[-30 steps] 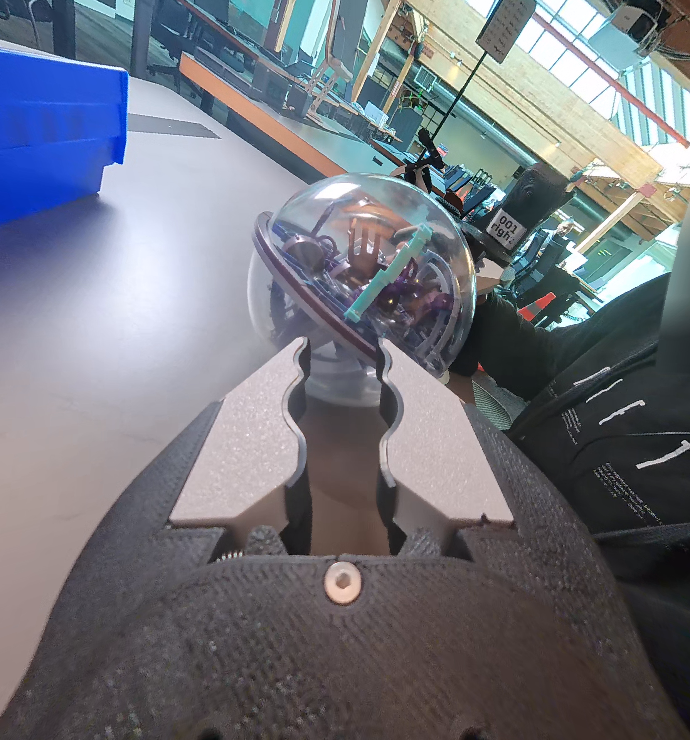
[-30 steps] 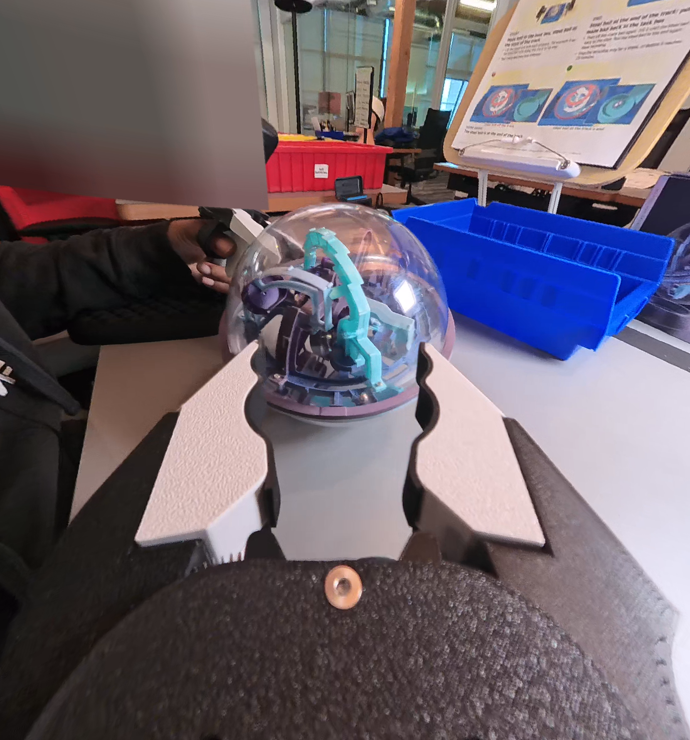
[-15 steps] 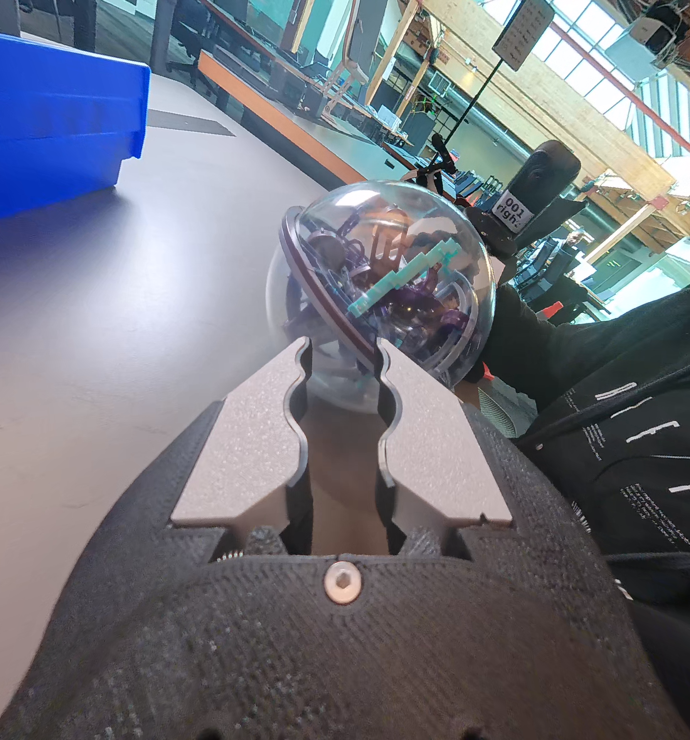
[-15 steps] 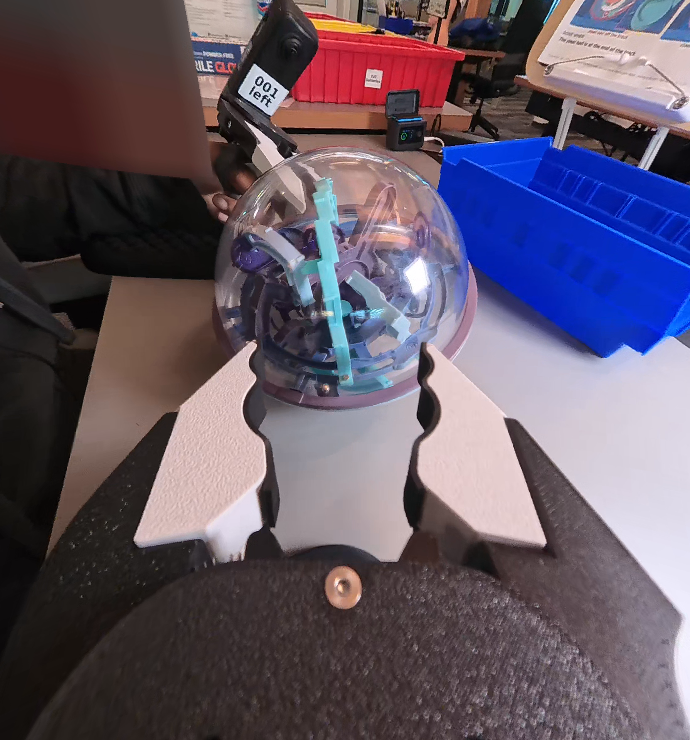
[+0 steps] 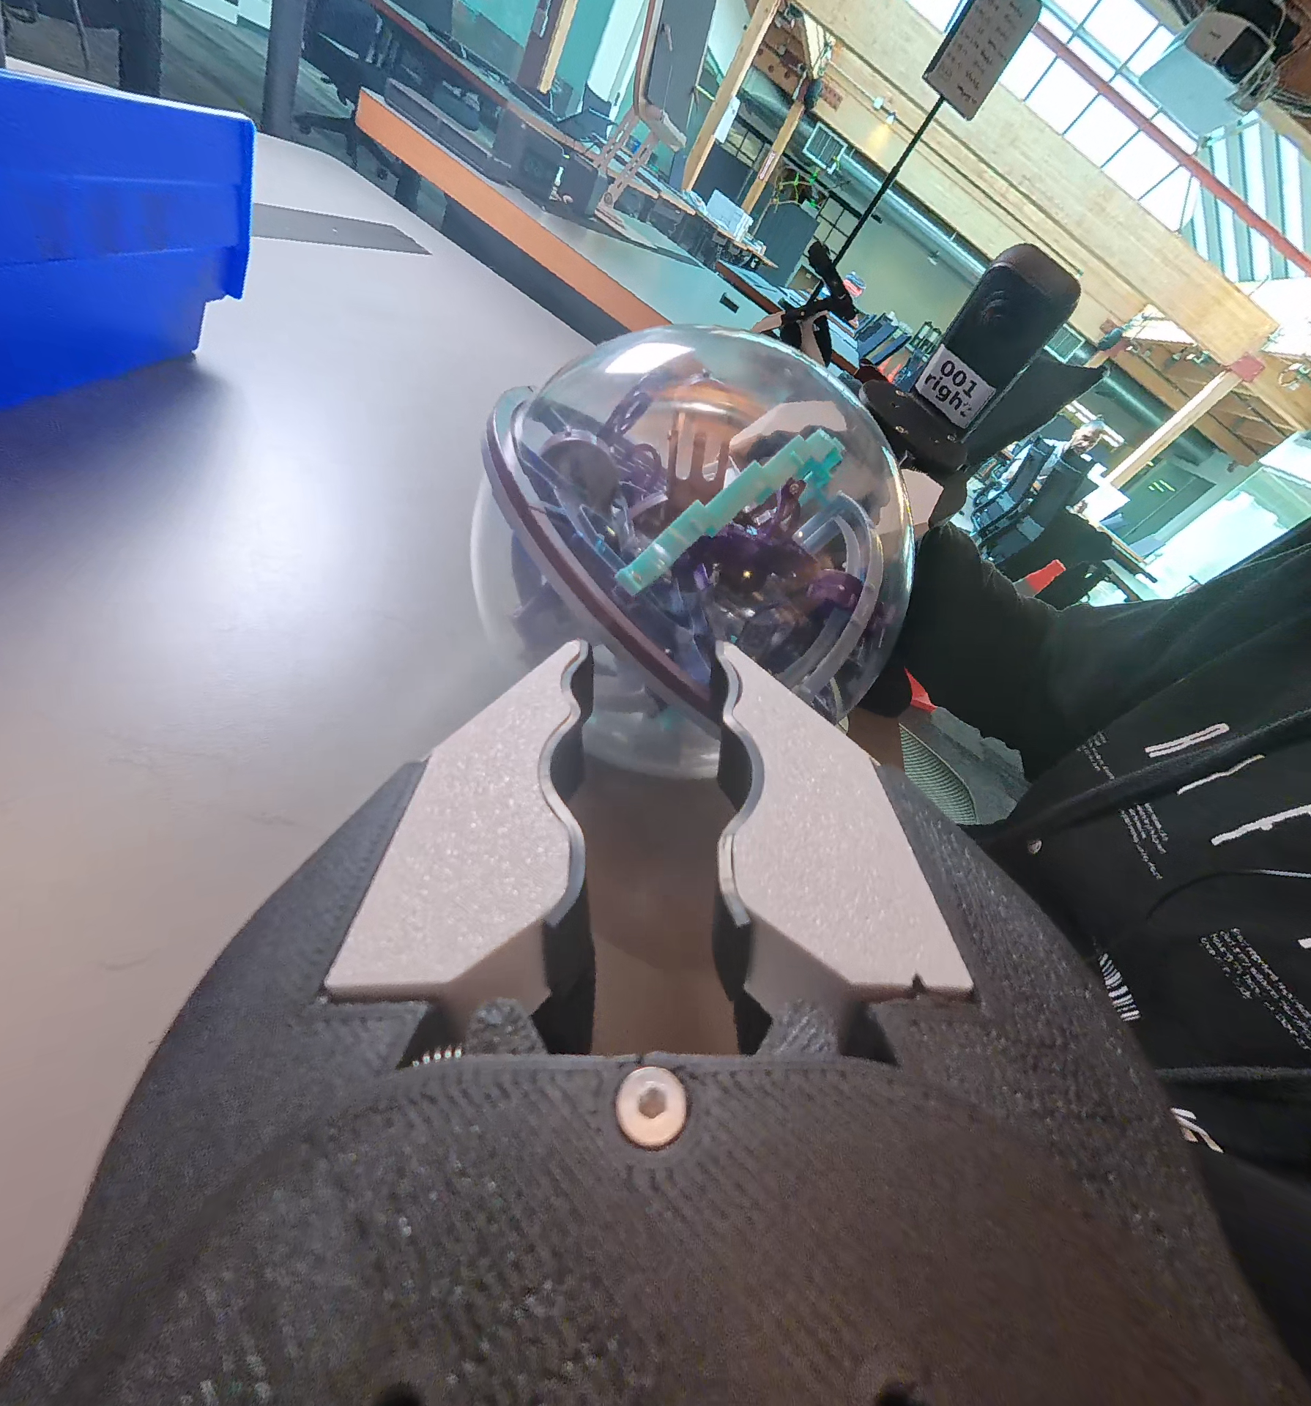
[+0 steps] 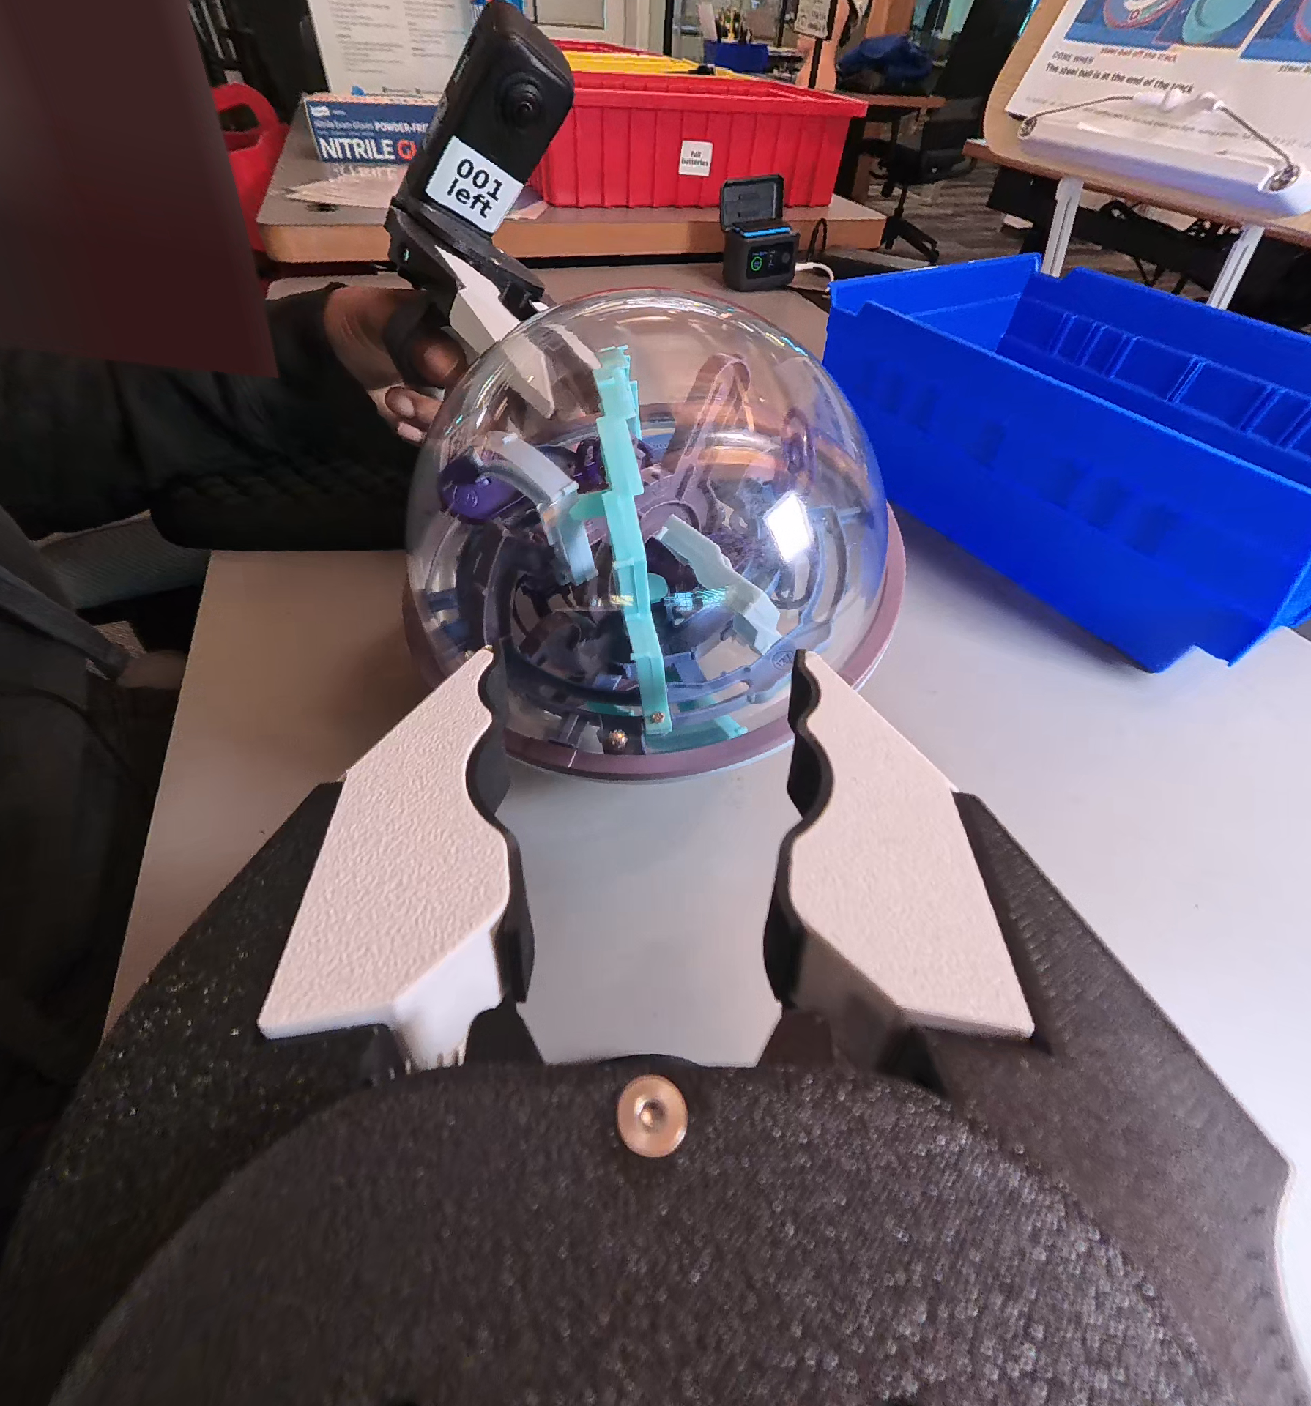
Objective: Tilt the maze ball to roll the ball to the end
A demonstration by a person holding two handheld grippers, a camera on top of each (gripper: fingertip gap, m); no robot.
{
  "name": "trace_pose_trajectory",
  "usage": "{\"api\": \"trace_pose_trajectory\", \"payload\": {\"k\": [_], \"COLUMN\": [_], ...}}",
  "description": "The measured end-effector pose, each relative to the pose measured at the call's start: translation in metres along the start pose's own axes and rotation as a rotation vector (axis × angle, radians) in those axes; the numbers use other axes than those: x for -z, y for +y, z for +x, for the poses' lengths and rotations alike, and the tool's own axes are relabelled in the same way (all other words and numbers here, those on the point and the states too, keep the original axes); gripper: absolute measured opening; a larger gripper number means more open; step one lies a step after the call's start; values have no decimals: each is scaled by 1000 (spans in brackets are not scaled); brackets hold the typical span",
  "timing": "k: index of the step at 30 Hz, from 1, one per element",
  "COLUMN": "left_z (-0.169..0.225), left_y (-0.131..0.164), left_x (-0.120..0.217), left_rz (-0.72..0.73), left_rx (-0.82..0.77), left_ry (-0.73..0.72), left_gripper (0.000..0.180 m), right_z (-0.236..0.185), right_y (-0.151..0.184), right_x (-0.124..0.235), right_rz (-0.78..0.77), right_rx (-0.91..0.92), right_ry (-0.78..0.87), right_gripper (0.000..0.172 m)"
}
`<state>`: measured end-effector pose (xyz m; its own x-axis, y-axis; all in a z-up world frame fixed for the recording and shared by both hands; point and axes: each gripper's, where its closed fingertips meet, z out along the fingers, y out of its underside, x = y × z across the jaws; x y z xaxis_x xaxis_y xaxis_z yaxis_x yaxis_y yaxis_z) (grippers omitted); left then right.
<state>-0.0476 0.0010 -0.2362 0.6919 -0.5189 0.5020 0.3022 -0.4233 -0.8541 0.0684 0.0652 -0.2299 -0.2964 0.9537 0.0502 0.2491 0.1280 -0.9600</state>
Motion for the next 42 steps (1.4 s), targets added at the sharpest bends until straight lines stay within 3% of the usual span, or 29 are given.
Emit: {"api": "trace_pose_trajectory", "payload": {"k": [28,33,39,42], "left_z": [5,14,13,17], "left_y": [2,-2,0,2], "left_x": [-1,-2,-7,-11], "left_rz": [-18,6,3,-7], "left_rx": [-27,-50,-161,-198], "left_ry": [6,40,-27,-26], "left_gripper": [34,65,109,113], "right_z": [9,7,-8,-6], "right_y": [3,4,2,3], "right_x": [-3,-3,2,5], "right_rz": [17,12,12,11], "right_rx": [-41,-37,-16,-19], "right_ry": [-10,1,-27,-14], "right_gripper": [70,70,67,65]}}
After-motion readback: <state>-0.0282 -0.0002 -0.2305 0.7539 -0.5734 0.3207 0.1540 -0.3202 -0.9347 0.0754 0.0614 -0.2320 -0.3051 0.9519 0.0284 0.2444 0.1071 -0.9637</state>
